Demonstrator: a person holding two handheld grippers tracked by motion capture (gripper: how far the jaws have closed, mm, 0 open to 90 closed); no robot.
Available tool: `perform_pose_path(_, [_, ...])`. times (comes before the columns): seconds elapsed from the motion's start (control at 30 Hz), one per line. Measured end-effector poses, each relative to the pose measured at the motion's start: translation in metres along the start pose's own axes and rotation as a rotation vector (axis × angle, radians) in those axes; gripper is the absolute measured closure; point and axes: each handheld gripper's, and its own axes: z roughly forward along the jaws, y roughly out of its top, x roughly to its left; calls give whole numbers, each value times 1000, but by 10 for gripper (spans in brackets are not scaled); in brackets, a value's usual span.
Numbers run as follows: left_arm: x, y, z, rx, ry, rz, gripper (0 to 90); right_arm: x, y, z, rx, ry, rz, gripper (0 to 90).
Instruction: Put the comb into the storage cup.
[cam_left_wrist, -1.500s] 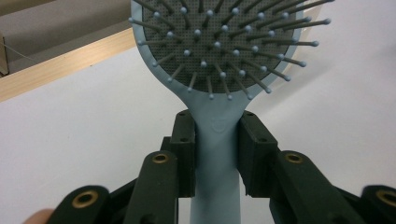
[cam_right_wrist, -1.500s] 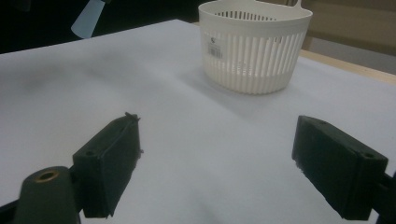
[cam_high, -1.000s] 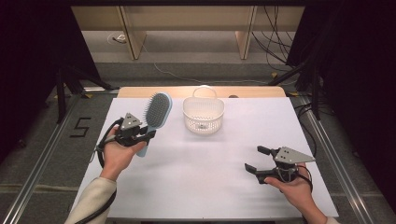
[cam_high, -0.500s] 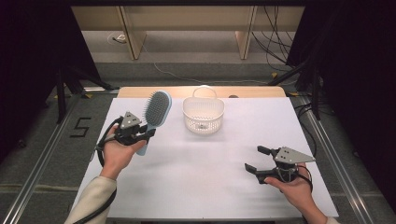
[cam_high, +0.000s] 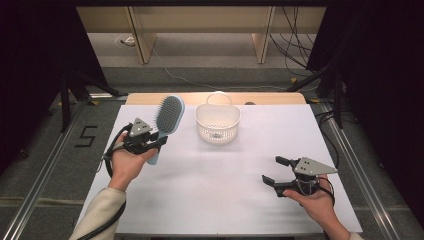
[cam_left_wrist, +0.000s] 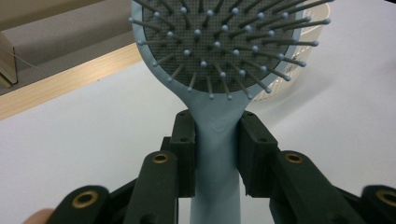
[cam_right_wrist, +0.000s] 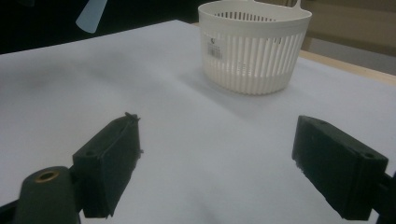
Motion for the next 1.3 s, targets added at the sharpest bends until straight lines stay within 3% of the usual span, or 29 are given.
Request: perform_pose_path(1.3, [-6, 14, 7, -25, -12, 8, 700, 0, 0, 0, -1, 0, 1, 164])
